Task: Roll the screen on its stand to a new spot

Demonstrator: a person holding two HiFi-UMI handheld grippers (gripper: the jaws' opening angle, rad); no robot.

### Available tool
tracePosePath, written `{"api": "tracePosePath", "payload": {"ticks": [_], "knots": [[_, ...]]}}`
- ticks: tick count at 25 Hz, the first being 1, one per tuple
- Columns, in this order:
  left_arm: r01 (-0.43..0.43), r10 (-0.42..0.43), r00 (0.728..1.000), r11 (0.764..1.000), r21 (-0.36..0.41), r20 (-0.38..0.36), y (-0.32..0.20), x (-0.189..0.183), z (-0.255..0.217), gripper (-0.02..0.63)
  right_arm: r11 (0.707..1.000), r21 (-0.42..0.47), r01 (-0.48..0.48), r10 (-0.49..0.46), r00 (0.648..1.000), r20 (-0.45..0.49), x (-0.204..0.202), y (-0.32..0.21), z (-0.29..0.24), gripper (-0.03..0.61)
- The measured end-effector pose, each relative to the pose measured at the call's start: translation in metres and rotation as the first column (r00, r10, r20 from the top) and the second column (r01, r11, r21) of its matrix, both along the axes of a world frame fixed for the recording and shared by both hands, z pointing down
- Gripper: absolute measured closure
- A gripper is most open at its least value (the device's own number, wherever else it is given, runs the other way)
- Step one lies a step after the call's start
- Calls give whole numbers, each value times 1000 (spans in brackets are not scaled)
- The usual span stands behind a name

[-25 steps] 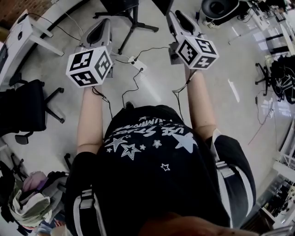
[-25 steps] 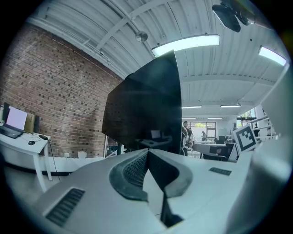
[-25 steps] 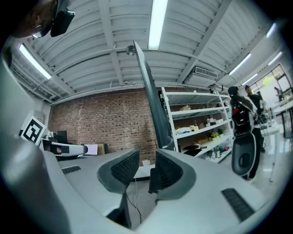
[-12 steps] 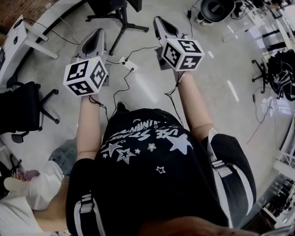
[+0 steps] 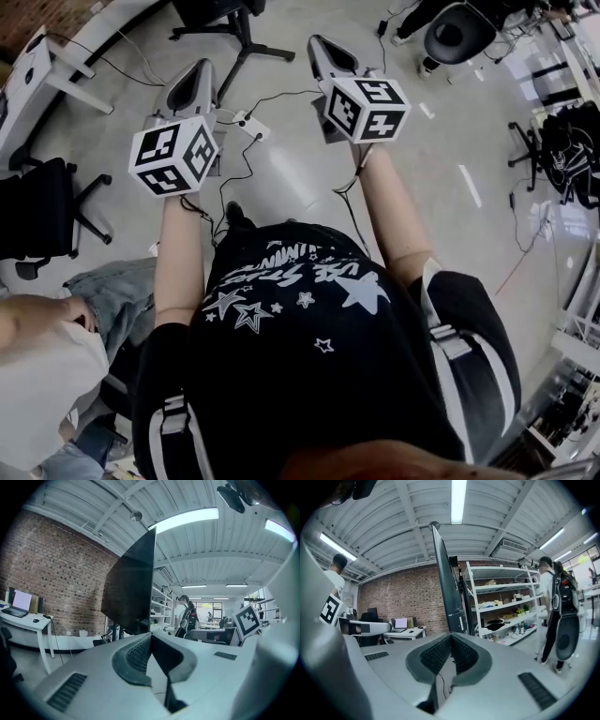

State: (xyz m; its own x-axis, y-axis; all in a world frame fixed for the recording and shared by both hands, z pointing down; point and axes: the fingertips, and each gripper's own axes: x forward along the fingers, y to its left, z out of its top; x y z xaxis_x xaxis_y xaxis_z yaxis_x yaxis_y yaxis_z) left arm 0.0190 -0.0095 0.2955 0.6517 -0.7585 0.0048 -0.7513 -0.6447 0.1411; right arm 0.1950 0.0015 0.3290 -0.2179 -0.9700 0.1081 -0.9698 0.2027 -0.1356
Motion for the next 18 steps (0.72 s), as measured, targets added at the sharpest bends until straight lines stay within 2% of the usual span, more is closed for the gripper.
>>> {"api": "tracePosePath", "payload": {"ticks": [12, 18], "knots": [[13, -13, 1000, 1000, 16, 7, 23, 8, 0, 606, 999, 15, 39, -39, 999, -12, 0, 18, 2, 572], [9, -9, 1000, 1000, 20, 6, 33, 21, -7, 606, 999, 19, 34, -34, 999, -15, 14, 28, -6, 572]]}}
